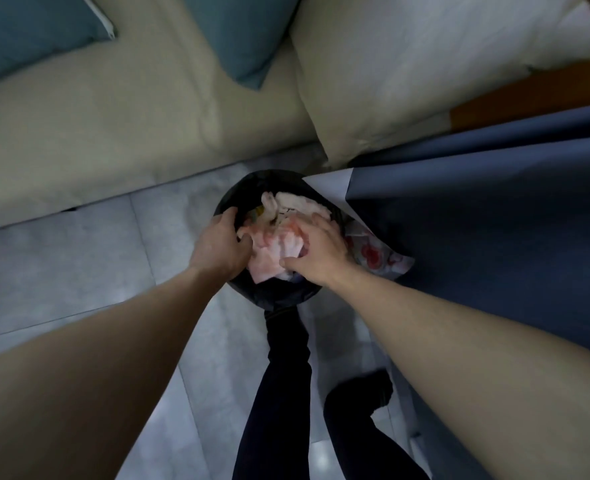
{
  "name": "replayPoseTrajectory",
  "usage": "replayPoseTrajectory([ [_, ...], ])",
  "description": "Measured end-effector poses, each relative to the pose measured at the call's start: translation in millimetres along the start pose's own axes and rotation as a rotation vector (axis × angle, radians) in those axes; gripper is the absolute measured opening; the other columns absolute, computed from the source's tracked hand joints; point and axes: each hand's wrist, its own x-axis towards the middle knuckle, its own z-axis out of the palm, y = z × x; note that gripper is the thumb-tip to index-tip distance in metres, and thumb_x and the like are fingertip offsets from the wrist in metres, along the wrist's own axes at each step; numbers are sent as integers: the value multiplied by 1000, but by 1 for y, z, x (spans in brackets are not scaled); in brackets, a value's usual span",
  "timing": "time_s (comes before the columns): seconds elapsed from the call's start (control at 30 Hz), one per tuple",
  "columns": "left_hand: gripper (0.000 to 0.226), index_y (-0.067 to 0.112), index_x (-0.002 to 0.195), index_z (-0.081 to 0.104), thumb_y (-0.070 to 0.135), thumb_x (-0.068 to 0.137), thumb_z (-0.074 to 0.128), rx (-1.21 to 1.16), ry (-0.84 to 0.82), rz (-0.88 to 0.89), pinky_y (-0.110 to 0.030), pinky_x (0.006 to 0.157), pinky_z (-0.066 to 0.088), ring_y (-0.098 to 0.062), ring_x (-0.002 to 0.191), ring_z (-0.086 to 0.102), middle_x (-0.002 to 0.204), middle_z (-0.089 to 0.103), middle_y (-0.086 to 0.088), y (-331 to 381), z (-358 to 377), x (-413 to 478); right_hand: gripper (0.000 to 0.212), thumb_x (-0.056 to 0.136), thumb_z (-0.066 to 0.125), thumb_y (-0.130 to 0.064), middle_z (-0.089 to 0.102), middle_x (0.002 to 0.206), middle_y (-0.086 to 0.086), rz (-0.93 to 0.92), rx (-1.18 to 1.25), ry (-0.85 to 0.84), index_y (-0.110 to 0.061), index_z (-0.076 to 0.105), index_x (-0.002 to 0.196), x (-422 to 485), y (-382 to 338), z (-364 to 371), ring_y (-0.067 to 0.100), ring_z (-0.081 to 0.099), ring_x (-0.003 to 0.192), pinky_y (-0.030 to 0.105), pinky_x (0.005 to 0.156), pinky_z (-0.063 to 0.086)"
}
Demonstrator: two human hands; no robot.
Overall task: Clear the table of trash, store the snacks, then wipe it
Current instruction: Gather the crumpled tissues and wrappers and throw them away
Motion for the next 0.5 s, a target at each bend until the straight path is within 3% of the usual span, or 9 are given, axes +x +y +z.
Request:
replayPoseTrajectory([
  [0.13, 64, 16, 154, 28, 40, 97, 42, 187, -30, 86, -46, 112, 38, -33, 135, 44, 153, 41, -10, 2, -15, -10, 78, 85, 74, -37, 27, 160, 5, -16, -27, 5, -21, 37, 152, -13, -2, -14, 25, 17, 147, 30, 118, 13],
  [0.37, 70, 25, 159, 12, 59, 99, 23, 379, -51, 136, -48, 123, 11, -28, 151, 18, 165, 17, -7, 32, -49, -50, 79, 86, 65, -54, 24, 161, 1, -34, -79, 78, -26, 33, 153, -48, -13, -49, 29, 16, 147, 42, 119, 24],
  [0.5, 70, 26, 159, 9, 58, 100, 27, 423, -15, 178, -48, 124, 7, -26, 153, 10, 167, 9, -5, 66, -84, -87, 77, 89, 54, -62, 17, 163, -4, -36, -152, 109, -31, 27, 154, -86, -31, -89, 28, 9, 150, 54, 117, 21],
])
